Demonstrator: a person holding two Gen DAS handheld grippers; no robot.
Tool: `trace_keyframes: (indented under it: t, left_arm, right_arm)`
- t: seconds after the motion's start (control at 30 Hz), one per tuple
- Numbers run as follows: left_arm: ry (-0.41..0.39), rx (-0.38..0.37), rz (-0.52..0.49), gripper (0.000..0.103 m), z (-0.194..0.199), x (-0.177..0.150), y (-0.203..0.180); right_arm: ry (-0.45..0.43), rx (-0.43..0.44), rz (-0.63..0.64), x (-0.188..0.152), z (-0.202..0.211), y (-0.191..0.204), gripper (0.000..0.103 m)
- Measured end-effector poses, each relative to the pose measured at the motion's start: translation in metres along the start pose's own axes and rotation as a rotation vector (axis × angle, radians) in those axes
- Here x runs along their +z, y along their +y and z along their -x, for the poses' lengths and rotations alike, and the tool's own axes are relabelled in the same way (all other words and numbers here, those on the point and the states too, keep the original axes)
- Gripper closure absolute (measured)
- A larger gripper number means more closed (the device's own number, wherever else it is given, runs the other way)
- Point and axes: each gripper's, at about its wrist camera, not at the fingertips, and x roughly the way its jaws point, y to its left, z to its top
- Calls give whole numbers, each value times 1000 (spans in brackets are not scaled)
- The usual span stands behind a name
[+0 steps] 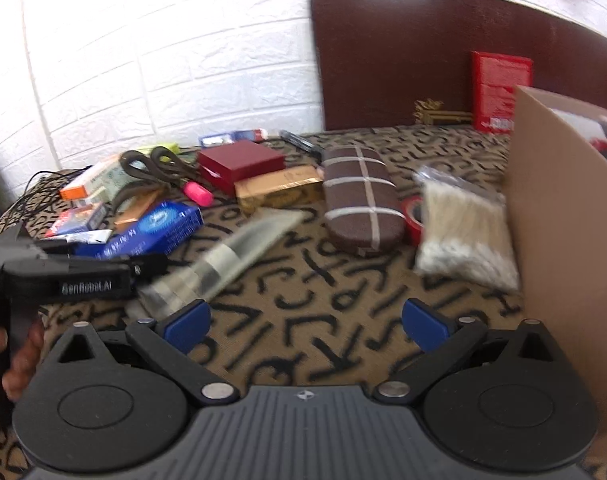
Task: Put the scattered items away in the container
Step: 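Grasp the blue medicine box with left tool while right tool grasps the clear plastic bag, then lift and carry both held items over the cardboard container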
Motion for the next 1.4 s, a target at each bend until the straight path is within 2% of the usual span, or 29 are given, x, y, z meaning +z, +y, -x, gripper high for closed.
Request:
trace_keyframes:
  t: [0.1,0.23,0.3,0.37,0.43,0.47,0.53,0.63,0.7,0.73,0.83,0.97,1.17,1.33,1.4]
  left_arm:
    - [-2,24,-3,46,5,-4,-1]
    - [-2,78,6,45,7,-7,2]
    - [-6,81,24,45,7,-8,5]
    - [-6,74,39,45,7,-9,10]
    - [-9,73,41,45,8,-10,11]
    - [-10,72,41,45,8,-9,11]
    - [-13,73,39,45,7,-9,10]
    - [-37,29,64,46,10,-10,11]
    - [-51,8,73,46,12,-11,10]
    - [-47,14,55,46,11,-12,7]
    - [-65,27,23,47,12,-11,-1]
    - [-159,-3,36,47,32,-1,-3]
    - [-268,-63,7,47,64,36,-17]
    - [-329,-150,-65,47,72,67,-60]
    - [-349,-185,-95,47,69,78,-83]
  right_arm:
    - [-5,54,-18,10,-14,9,1]
    - [98,115,-113,19,-48,13,0]
    - [79,119,-99,16,-56,19,0]
    - [50,166,-34,14,-60,28,20]
    - [36,175,47,13,-62,37,46]
    - [31,188,80,14,-63,41,48]
    - [33,265,121,16,-64,41,74]
    - [40,338,225,18,-55,51,79]
    - [34,327,304,17,-50,57,79]
    - [42,329,307,17,-52,56,79]
    - [62,383,192,22,-58,38,79]
    - [6,397,192,35,-33,32,79]
    - [-93,382,206,67,14,18,82]
    - [-163,317,222,83,50,-8,90]
    - [-190,280,218,88,66,-26,97]
